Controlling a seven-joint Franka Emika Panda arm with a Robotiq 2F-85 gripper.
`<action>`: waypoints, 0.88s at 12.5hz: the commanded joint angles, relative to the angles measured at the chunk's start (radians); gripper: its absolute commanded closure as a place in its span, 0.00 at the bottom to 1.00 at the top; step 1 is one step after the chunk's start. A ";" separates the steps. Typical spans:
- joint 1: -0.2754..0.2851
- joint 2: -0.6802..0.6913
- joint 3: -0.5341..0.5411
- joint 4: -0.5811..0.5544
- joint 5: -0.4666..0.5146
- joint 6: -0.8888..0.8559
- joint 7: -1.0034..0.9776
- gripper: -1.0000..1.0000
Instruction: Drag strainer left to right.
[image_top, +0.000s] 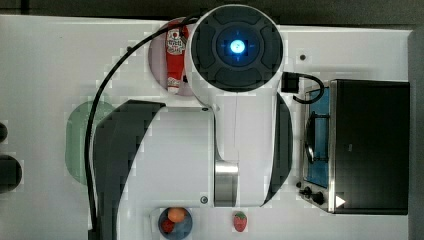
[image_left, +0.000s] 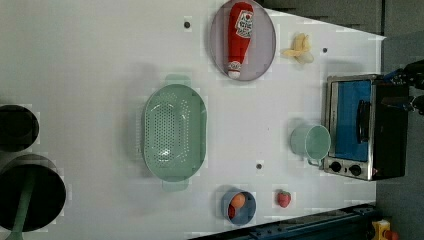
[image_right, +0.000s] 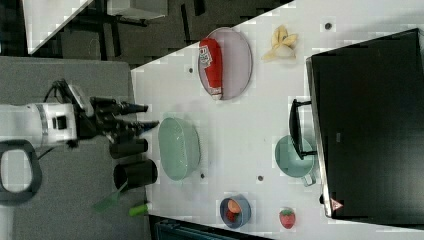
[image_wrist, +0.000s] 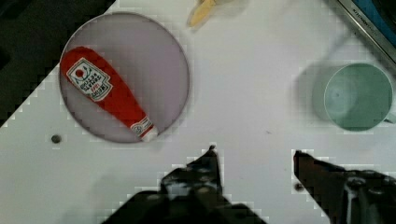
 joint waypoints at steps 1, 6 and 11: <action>-0.019 -0.437 -0.065 -0.258 -0.019 -0.173 0.019 0.27; -0.006 -0.425 -0.001 -0.258 -0.017 -0.152 0.022 0.00; 0.023 -0.328 0.188 -0.260 -0.016 -0.055 0.183 0.00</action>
